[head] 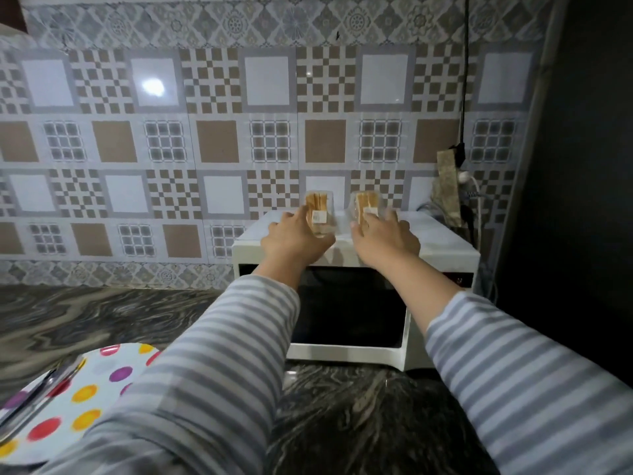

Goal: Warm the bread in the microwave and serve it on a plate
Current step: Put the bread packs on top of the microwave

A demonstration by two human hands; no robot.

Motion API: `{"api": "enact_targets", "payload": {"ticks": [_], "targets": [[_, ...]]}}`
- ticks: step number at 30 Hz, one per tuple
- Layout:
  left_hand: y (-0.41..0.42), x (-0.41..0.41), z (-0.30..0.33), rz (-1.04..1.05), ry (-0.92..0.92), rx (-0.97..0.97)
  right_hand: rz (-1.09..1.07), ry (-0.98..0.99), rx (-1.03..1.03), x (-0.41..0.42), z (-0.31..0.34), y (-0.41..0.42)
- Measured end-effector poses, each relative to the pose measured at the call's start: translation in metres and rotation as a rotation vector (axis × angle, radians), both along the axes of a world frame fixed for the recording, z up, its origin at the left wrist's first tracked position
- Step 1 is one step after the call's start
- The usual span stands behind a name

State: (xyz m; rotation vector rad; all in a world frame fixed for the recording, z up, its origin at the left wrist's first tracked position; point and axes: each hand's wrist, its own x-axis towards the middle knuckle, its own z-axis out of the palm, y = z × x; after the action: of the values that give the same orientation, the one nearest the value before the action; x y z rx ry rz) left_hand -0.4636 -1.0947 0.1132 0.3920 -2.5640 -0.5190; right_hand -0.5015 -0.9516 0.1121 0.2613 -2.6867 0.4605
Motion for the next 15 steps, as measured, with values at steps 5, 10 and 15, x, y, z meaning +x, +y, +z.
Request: {"api": "enact_targets", "payload": {"ticks": [5,10,15], "targets": [[0.008,0.086,-0.039,-0.057,-0.049,-0.013,-0.038,-0.114,0.003,0.093,-0.043,0.013],[0.026,0.172,-0.094,-0.102,-0.150,-0.006,-0.096,-0.208,0.001,0.182,-0.106,0.034],[0.047,0.246,-0.143,-0.201,-0.323,0.059,-0.150,-0.311,0.039,0.262,-0.161,0.060]]}}
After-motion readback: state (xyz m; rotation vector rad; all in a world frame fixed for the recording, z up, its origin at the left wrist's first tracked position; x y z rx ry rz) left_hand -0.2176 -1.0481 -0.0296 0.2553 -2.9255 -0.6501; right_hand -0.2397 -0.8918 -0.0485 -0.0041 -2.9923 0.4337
